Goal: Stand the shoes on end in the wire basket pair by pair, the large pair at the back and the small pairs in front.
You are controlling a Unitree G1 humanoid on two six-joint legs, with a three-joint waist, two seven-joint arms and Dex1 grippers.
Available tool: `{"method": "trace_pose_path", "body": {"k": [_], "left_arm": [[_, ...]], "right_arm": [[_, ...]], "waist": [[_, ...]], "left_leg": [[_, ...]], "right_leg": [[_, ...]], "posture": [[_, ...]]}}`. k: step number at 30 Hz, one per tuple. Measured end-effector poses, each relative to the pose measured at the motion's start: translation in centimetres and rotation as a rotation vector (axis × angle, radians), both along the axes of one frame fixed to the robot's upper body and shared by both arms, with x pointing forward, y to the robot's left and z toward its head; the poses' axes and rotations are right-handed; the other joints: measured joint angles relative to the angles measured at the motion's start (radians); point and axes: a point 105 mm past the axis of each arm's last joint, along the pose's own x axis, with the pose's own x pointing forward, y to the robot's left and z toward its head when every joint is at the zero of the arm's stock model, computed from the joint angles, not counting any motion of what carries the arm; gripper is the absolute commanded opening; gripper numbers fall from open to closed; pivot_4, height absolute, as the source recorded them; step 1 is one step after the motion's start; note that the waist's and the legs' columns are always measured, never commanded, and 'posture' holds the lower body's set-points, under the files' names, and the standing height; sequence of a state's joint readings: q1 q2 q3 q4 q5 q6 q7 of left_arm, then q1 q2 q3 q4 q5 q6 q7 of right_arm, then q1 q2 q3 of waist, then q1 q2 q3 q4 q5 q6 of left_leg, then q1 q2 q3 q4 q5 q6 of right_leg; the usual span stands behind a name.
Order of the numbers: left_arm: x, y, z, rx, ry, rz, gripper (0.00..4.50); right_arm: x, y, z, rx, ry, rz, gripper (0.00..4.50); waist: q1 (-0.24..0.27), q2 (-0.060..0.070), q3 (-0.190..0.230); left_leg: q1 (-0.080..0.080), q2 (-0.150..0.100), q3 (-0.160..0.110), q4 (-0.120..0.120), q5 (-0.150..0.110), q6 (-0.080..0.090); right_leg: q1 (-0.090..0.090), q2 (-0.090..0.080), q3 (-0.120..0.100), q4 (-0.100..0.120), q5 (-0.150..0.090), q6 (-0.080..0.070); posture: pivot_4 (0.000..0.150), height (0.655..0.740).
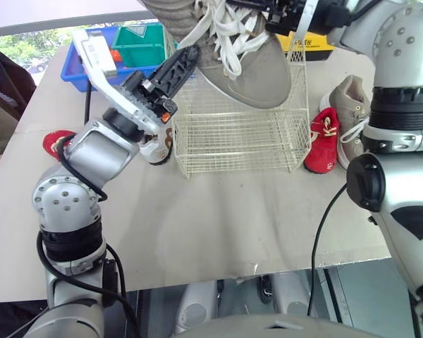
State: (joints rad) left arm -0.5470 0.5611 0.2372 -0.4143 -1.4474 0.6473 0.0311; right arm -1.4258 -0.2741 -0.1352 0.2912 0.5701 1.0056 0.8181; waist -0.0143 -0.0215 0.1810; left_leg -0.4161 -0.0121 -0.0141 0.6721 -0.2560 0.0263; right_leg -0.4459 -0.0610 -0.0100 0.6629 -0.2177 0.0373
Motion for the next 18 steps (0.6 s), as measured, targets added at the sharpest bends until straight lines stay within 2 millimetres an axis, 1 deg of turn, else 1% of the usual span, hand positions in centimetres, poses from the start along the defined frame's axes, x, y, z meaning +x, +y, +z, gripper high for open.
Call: {"method": "trace_pose_path", "body": {"k": [8,12,13,14,15,16,18], "left_arm": [[0.3,0.2,0.0,0.001,0.005,0.033,3.40],[0.6,0.1,0.4,-0.021,0.005,0.030,3.40],[0.6,0.0,0.4,-0.028,0.003,0.023,2.89],[0.6,-0.2,0.5,-0.040,0.002,0.014,2.66],[0.6,-0.1,0.5,-0.049,0.004,0.013,2.29],[0.7,-0.1,0.5,-0.054,0.007,0.012,1.74],[0.6,-0.1,0.4,-0.053,0.007,0.011,1.13]], "right_arm": [[-0.2,0.2,-0.1,-0.006,0.005,0.020,0.00],[-0.9,0.2,0.1,-0.008,0.006,0.050,0.00],[-1.3,0.3,0.2,-0.010,-0.001,0.059,0.00],[-1.6,0.3,0.3,-0.014,-0.006,0.067,0.00],[-1.8,0.3,0.3,-0.016,-0.011,0.072,0.00],[-2.1,0.4,0.3,-0.019,-0.011,0.082,0.00],[-2.1,0.4,0.2,-0.018,-0.003,0.084,0.00]], "waist": [[0.000,0.000,0.000],[0.001,0.000,0.000],[0.002,0.000,0.000],[0.002,0.000,0.000],[0.002,0.000,0.000],[0.001,0.000,0.000],[-0.001,0.000,0.000]], "left_leg": [[0.000,0.000,0.000,0.000,0.000,0.000],[0.000,0.000,0.000,0.000,0.000,0.000],[0.000,0.000,0.000,0.000,0.000,0.000],[0.000,0.000,0.000,0.000,0.000,0.000],[0.000,0.000,0.000,0.000,0.000,0.000],[0.000,0.000,0.000,0.000,0.000,0.000],[0.000,0.000,0.000,0.000,0.000,0.000]], "right_leg": [[0.000,0.000,0.000,0.000,0.000,0.000],[0.000,0.000,0.000,0.000,0.000,0.000],[0.000,-0.001,0.000,0.000,0.000,0.000],[0.000,-0.001,0.000,0.000,0.000,0.000],[0.000,-0.001,0.000,0.000,0.000,0.000],[0.000,-0.001,0.000,0.000,0.000,0.000],[0.000,-0.001,0.000,0.000,0.000,0.000]], "posture": [[0.150,0.7400],[0.150,0.7400],[0.150,0.7400],[0.150,0.7400],[0.150,0.7400],[0.150,0.7400],[0.150,0.7400]]}}
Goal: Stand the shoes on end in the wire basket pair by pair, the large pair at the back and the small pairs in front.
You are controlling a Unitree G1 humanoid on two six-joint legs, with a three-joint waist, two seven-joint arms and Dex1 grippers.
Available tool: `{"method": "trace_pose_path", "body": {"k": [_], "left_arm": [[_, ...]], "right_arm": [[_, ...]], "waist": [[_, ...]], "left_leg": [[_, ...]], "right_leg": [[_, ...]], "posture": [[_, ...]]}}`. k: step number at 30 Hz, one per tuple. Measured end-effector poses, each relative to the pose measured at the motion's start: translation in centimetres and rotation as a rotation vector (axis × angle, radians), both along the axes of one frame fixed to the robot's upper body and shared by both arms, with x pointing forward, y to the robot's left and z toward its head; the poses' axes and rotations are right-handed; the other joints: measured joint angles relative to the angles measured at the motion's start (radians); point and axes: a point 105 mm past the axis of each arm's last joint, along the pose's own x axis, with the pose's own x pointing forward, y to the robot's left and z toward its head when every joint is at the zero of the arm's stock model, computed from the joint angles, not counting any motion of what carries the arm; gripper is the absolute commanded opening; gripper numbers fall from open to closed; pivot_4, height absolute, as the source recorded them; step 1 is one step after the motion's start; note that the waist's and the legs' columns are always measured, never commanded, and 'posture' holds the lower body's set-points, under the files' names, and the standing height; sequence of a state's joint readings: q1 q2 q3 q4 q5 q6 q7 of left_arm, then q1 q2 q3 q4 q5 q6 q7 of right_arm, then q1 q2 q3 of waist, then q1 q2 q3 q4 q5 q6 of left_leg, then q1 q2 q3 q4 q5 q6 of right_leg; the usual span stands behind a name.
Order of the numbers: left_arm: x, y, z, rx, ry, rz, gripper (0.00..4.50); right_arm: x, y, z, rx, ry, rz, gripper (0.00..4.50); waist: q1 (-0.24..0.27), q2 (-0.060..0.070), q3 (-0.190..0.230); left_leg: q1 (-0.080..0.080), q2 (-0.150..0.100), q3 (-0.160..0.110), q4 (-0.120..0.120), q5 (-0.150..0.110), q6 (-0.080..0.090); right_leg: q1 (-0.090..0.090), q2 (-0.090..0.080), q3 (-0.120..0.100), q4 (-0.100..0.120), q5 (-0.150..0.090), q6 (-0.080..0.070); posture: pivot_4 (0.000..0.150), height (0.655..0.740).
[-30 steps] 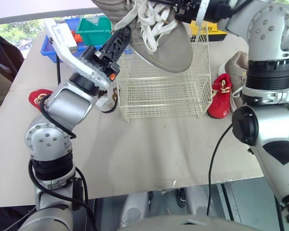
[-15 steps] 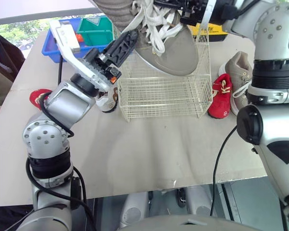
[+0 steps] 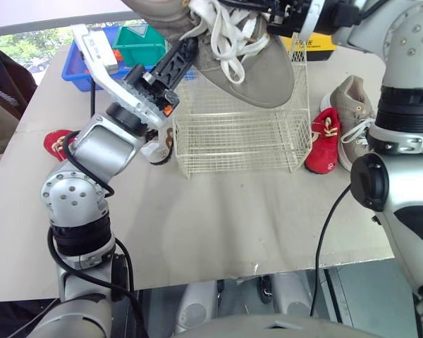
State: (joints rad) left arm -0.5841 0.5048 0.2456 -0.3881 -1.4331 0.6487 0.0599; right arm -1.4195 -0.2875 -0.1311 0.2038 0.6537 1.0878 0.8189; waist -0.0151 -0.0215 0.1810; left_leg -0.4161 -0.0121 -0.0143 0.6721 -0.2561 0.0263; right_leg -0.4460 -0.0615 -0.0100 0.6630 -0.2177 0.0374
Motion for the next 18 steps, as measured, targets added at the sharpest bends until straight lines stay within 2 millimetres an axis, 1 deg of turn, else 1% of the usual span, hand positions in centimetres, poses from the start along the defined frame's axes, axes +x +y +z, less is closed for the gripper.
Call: {"method": "trace_pose_path", "body": {"k": [2,3,8,9,10,12,13,17,18], "left_arm": [[0.0,0.0,0.0,0.002,-0.001,-0.004,0.64],[0.0,-0.1,-0.1,0.006,-0.002,-0.005,0.49],[0.1,0.0,-0.3,0.021,-0.001,0.005,0.43],[0.1,0.0,-0.4,0.026,-0.002,0.012,0.42],[0.2,0.1,-0.4,0.028,0.002,0.018,0.41],[0.5,0.3,-0.6,0.030,0.013,0.032,0.39],[0.5,0.4,-0.7,0.030,0.016,0.039,0.37],[1.0,1.4,-0.5,0.031,0.027,0.089,0.31],[1.2,1.9,-0.4,0.052,0.032,0.113,0.30]], "right_arm": [[0.0,0.0,0.0,0.003,0.011,0.000,0.00],[0.0,0.0,-0.1,0.000,0.019,-0.004,0.00],[0.3,0.0,-0.2,-0.001,0.027,-0.025,0.00],[0.4,-0.1,-0.2,0.001,0.024,-0.036,0.89],[0.4,-0.1,-0.1,0.004,0.020,-0.038,1.19],[0.5,0.0,0.0,0.014,0.013,-0.033,2.15],[0.5,0.0,0.1,0.020,-0.004,-0.032,2.56],[0.4,0.2,1.0,0.040,-0.129,-0.033,4.43],[0.4,0.1,1.3,0.052,-0.169,-0.036,4.50]], "waist": [[0.000,0.000,0.000],[0.001,0.000,0.000],[0.001,0.000,0.000],[0.001,0.000,0.000],[0.001,0.000,0.000],[0.001,0.000,0.000],[0.001,0.000,0.000],[0.000,0.000,0.000],[0.001,0.000,0.000]], "left_leg": [[0.000,0.000,0.000,0.000,0.000,0.000],[0.000,0.000,0.000,0.000,0.000,0.000],[0.000,0.000,0.000,0.000,0.000,0.000],[0.000,0.000,0.000,0.000,0.000,0.000],[0.000,0.000,0.000,0.000,0.000,0.000],[0.000,0.000,0.000,0.000,0.000,0.000],[0.000,0.000,0.000,0.000,0.000,0.000],[0.000,0.000,0.000,0.000,0.000,0.000],[0.000,0.000,0.000,0.000,0.000,0.000]], "right_leg": [[0.000,0.000,0.000,0.000,0.000,0.000],[0.000,0.000,0.000,0.000,0.000,0.000],[0.000,0.000,0.000,0.000,0.000,0.000],[0.000,0.000,0.000,0.000,0.000,0.000],[0.000,0.000,0.000,0.000,0.000,0.000],[0.000,0.000,0.000,0.000,0.000,0.000],[0.000,0.000,0.000,0.000,0.000,0.000],[0.000,0.001,0.000,0.000,0.000,0.000],[0.000,0.001,0.000,0.000,0.000,0.000]], "posture": [[0.150,0.7400],[0.150,0.7400],[0.150,0.7400],[0.150,0.7400],[0.150,0.7400],[0.150,0.7400],[0.150,0.7400],[0.150,0.7400],[0.150,0.7400]]}}
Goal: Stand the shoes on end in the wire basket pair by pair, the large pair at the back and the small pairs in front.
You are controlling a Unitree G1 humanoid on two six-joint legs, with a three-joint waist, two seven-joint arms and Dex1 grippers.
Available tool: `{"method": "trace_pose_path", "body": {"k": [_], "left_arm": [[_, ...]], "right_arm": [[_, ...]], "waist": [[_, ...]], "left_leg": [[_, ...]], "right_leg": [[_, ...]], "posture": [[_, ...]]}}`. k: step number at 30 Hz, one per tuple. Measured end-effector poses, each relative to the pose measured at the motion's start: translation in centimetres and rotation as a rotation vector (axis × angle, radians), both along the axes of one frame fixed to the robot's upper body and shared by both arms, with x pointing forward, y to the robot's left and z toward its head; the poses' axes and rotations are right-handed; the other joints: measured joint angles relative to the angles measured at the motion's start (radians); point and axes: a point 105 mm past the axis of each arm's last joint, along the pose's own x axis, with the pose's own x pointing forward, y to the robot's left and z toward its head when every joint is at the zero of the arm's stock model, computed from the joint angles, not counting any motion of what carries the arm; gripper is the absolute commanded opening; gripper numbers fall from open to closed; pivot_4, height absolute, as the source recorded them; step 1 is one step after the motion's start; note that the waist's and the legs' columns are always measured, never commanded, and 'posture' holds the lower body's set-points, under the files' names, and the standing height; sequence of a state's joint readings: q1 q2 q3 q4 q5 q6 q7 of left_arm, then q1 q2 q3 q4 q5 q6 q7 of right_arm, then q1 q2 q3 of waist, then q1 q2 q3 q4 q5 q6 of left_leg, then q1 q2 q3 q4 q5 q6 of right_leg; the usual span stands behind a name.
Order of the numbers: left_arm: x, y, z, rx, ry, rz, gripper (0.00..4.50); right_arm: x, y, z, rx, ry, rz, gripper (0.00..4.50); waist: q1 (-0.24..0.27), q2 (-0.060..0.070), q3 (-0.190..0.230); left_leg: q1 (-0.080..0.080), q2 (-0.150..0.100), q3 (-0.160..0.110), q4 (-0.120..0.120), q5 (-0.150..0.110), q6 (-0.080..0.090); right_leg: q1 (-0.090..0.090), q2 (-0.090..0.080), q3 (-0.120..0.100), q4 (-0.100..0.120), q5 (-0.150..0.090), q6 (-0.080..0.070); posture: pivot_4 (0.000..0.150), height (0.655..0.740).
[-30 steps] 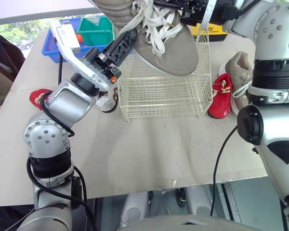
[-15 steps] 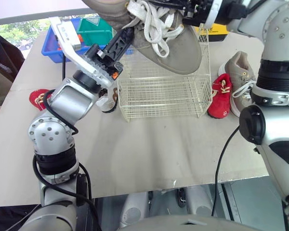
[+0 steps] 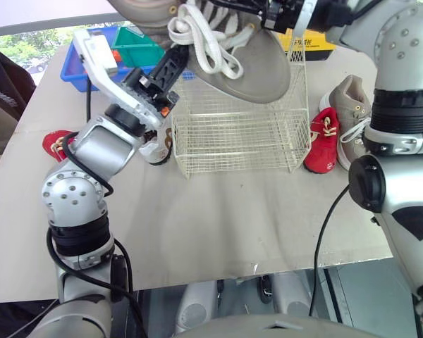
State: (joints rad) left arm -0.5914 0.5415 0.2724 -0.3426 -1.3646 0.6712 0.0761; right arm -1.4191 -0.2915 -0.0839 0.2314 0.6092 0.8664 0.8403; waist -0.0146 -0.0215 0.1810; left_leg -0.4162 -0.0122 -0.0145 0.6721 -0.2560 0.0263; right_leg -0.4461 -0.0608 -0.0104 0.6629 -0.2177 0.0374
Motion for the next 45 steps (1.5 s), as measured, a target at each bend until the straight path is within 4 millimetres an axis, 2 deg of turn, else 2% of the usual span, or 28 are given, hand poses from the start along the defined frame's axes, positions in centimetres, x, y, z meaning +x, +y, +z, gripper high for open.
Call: {"method": "trace_pose_path", "body": {"k": [2,5,6,7,9,11,12,13,15,16,19,23,25,27,32,35,39,40,42,45], "left_arm": [[0.7,1.1,0.6,0.064,0.003,0.062,0.30],[1.3,2.5,2.9,0.147,-0.043,0.142,0.30],[1.6,2.4,4.2,0.182,-0.078,0.154,0.30],[1.5,2.4,5.4,0.215,-0.120,0.167,0.30],[1.6,4.1,7.1,0.250,-0.174,0.247,0.30],[2.2,4.9,7.7,0.285,-0.185,0.291,0.29],[2.8,4.7,7.9,0.332,-0.202,0.309,0.28],[3.2,4.3,7.8,0.373,-0.214,0.305,0.28],[3.9,2.8,7.1,0.450,-0.225,0.262,0.28],[4.4,2.1,6.8,0.475,-0.232,0.242,0.28],[5.5,1.6,7.2,0.573,-0.295,0.270,0.28],[6.1,0.8,6.9,0.648,-0.336,0.268,0.28],[6.7,0.0,6.5,0.731,-0.376,0.274,0.28],[7.1,0.6,6.6,0.769,-0.387,0.306,0.28],[7.3,0.2,6.7,0.876,-0.439,0.307,0.28],[7.7,-0.1,5.5,0.927,-0.419,0.286,0.28],[8.4,-0.2,1.7,0.941,-0.314,0.230,0.28],[8.5,0.0,0.3,0.944,-0.269,0.215,1.08],[8.2,-0.1,0.0,0.947,-0.266,0.209,1.64],[7.0,0.0,-0.6,0.930,-0.257,0.189,3.08]], "right_arm": [[0.3,-0.4,0.6,-0.023,-0.096,-0.060,4.50],[0.9,-1.7,1.0,-0.073,-0.234,-0.183,4.50],[0.3,-3.6,-1.1,-0.038,-0.294,-0.212,4.50],[-1.1,-5.5,-4.6,-0.002,-0.317,-0.217,4.50],[-1.0,-8.2,-12.5,-0.038,-0.141,-0.287,4.50],[-1.6,-9.4,-15.4,-0.048,-0.066,-0.329,4.50],[-2.5,-9.6,-15.6,-0.054,-0.082,-0.333,4.50],[-3.3,-9.5,-14.7,-0.058,-0.134,-0.331,4.50],[-4.9,-10.0,-12.7,-0.042,-0.240,-0.352,4.50],[-5.6,-10.2,-12.6,-0.041,-0.259,-0.367,4.50],[-5.7,-10.8,-14.0,-0.039,-0.196,-0.426,4.50],[-5.7,-11.1,-13.9,-0.018,-0.178,-0.463,4.50],[-6.6,-12.5,-14.7,-0.047,-0.131,-0.469,4.50],[-7.0,-13.6,-15.1,-0.072,-0.087,-0.476,4.50],[-7.4,-14.4,-14.5,-0.085,-0.096,-0.471,4.50],[-7.5,-14.5,-14.5,-0.087,-0.088,-0.465,4.50],[-7.4,-14.6,-14.4,-0.087,-0.077,-0.457,4.50],[-7.3,-14.6,-14.1,-0.083,-0.082,-0.453,4.50],[-7.3,-14.6,-13.9,-0.080,-0.085,-0.450,4.50],[-6.9,-14.7,-13.7,-0.078,-0.078,-0.442,4.50]], "waist": [[0.000,0.000,0.000],[0.003,-0.001,0.000],[0.009,-0.008,-0.005],[0.019,-0.022,-0.016],[0.025,-0.019,-0.014],[0.031,-0.006,-0.006],[0.029,-0.003,-0.005],[0.024,-0.002,-0.004],[0.019,-0.002,-0.004],[0.020,-0.002,-0.004],[0.011,-0.002,-0.003],[0.001,-0.002,-0.003],[0.009,-0.002,-0.003],[0.011,-0.002,-0.003],[0.008,-0.002,-0.003],[0.007,-0.002,-0.003],[0.003,-0.002,-0.003],[0.001,-0.002,-0.003],[0.000,-0.002,-0.003],[0.000,-0.002,-0.003]], "left_leg": [[0.000,0.000,0.000,0.000,0.000,0.000],[0.000,-0.002,0.000,0.000,0.000,0.000],[0.000,-0.002,-0.002,-0.002,0.000,0.000],[0.001,0.002,-0.011,-0.003,0.000,-0.001],[0.000,0.002,-0.014,0.000,-0.002,-0.002],[-0.008,-0.004,-0.011,0.001,-0.001,-0.001],[-0.012,-0.005,-0.010,0.005,-0.001,-0.001],[-0.013,-0.004,-0.011,0.009,-0.001,-0.001],[-0.008,-0.003,-0.013,0.010,-0.001,-0.001],[-0.004,-0.003,-0.013,0.010,-0.001,-0.001],[0.004,-0.002,-0.012,0.009,-0.004,0.003],[0.003,-0.002,-0.012,0.010,-0.003,0.002],[0.001,-0.002,-0.014,0.010,-0.002,0.001],[0.000,-0.002,-0.013,0.010,-0.004,0.003],[0.002,-0.002,-0.012,0.011,-0.006,0.007],[0.002,-0.002,-0.012,0.012,-0.006,0.007],[0.002,-0.001,-0.012,0.012,-0.006,0.007],[0.002,-0.001,-0.012,0.013,-0.006,0.007],[0.002,-0.001,-0.012,0.012,-0.006,0.007],[0.002,-0.001,-0.012,0.012,-0.006,0.007]], "right_leg": [[0.000,0.001,0.000,0.000,0.000,0.000],[0.000,0.001,0.000,-0.001,0.000,0.000],[0.001,0.001,-0.002,-0.003,0.000,0.000],[0.011,0.007,-0.003,-0.008,-0.001,0.001],[0.012,0.006,0.001,-0.007,-0.002,0.007],[0.002,0.002,0.006,-0.005,-0.003,0.008],[-0.004,0.002,0.007,-0.003,-0.003,0.008],[-0.004,0.004,0.007,-0.002,-0.002,0.008],[0.002,0.006,0.007,-0.001,-0.002,0.008],[0.006,0.008,0.006,-0.001,-0.002,0.008],[0.013,0.009,0.007,-0.001,-0.002,0.008],[0.013,0.009,0.008,-0.001,-0.002,0.008],[0.012,0.008,0.006,-0.003,-0.003,0.008],[0.012,0.007,0.007,-0.004,-0.003,0.009],[0.013,0.007,0.007,-0.003,-0.003,0.009],[0.013,0.007,0.007,-0.002,-0.003,0.009],[0.013,0.007,0.008,-0.001,-0.003,0.009],[0.013,0.007,0.008,-0.001,-0.003,0.009],[0.013,0.007,0.008,-0.001,-0.003,0.009],[0.013,0.007,0.008,-0.001,-0.003,0.009]], "posture": [[0.150,0.7400],[0.150,0.7400],[0.150,0.7400],[0.150,0.7400],[0.150,0.7400],[0.150,0.7400],[0.150,0.7400],[0.150,0.7400],[0.150,0.7400],[0.150,0.7400],[0.150,0.7400],[0.150,0.7400],[0.150,0.7400],[0.150,0.7400],[0.150,0.7400],[0.150,0.7400],[0.150,0.7400],[0.150,0.7400],[0.150,0.7400],[0.150,0.7400]]}}
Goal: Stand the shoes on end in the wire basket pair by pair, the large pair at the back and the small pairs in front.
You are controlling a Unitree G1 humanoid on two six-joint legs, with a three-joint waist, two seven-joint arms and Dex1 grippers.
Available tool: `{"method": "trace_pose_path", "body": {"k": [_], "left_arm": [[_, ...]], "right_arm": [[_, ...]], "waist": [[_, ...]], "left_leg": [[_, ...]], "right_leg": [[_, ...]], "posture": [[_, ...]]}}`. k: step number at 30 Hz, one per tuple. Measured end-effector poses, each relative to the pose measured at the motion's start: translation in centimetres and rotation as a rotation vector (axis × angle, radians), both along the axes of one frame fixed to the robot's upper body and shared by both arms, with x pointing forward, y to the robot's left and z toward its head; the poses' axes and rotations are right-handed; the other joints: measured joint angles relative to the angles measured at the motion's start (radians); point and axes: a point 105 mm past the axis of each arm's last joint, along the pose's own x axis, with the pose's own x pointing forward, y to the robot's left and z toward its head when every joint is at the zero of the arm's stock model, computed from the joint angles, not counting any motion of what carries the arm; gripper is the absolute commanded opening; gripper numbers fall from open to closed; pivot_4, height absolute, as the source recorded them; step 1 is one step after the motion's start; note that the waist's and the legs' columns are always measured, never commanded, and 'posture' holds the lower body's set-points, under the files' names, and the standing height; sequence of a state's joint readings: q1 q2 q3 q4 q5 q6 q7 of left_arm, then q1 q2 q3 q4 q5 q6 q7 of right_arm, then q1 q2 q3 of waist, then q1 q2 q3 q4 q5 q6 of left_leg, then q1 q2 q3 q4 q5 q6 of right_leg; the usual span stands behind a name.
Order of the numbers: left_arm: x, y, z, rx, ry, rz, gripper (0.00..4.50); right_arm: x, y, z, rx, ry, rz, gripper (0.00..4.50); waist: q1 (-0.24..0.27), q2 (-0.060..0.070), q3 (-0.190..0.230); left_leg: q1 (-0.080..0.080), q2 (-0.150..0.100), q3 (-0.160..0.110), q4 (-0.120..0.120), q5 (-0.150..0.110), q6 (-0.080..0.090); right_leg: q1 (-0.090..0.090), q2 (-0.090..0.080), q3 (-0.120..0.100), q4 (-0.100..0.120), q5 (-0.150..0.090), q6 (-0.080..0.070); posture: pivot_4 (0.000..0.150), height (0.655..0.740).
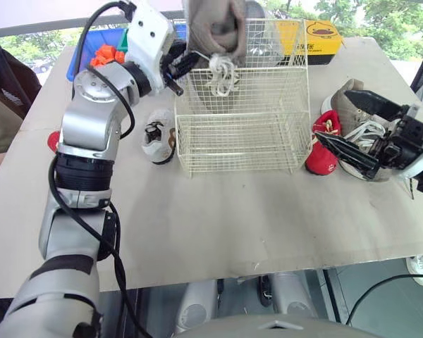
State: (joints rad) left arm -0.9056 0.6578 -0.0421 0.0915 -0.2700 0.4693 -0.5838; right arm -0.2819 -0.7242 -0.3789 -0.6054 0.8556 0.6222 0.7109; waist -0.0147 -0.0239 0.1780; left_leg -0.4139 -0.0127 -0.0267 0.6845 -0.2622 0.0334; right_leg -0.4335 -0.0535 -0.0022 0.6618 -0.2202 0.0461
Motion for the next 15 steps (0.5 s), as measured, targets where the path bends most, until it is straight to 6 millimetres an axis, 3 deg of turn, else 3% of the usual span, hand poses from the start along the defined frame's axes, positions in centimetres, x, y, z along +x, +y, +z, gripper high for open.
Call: {"method": "trace_pose_path", "body": {"k": [3,4,9,12,15], "left_arm": [[-0.9,0.9,-0.3,-0.034,0.024,0.014,4.31],[-1.3,1.2,-0.4,-0.048,0.039,0.016,4.45],[-3.5,2.3,-0.2,-0.176,0.119,-0.004,4.45],[-6.4,2.2,0.3,-0.275,0.149,-0.120,4.45],[-9.6,0.5,-0.8,-0.339,0.235,-0.291,4.45]], "right_arm": [[0.3,0.2,-0.3,-0.004,0.017,0.014,4.50],[0.4,0.1,-0.4,-0.003,0.024,0.013,4.50],[1.2,-0.4,-0.8,-0.027,0.056,0.000,4.50],[2.0,-0.9,-1.0,-0.034,0.077,-0.048,4.50],[3.0,-2.1,-1.8,-0.039,0.148,-0.112,4.50]], "waist": [[0.001,0.000,0.000],[0.002,0.000,0.000],[0.007,0.000,0.000],[0.004,0.000,0.000],[0.004,0.000,0.000]], "left_leg": [[0.000,0.000,0.000,0.000,0.000,0.000],[0.000,0.000,0.000,0.000,0.000,0.000],[0.000,0.000,-0.001,0.001,0.000,0.000],[0.000,0.000,0.000,0.001,0.000,-0.001],[0.000,0.000,0.000,0.002,0.001,-0.002]], "right_leg": [[0.000,0.000,0.000,0.001,0.000,0.000],[0.000,0.000,0.000,0.001,0.000,0.000],[0.001,-0.001,-0.001,0.000,0.000,0.000],[0.001,-0.001,0.000,0.000,0.000,0.000],[0.002,-0.002,0.000,0.000,0.000,0.000]], "posture": [[0.150,0.7400],[0.150,0.7400],[0.150,0.7400],[0.150,0.7400],[0.150,0.7400]]}}
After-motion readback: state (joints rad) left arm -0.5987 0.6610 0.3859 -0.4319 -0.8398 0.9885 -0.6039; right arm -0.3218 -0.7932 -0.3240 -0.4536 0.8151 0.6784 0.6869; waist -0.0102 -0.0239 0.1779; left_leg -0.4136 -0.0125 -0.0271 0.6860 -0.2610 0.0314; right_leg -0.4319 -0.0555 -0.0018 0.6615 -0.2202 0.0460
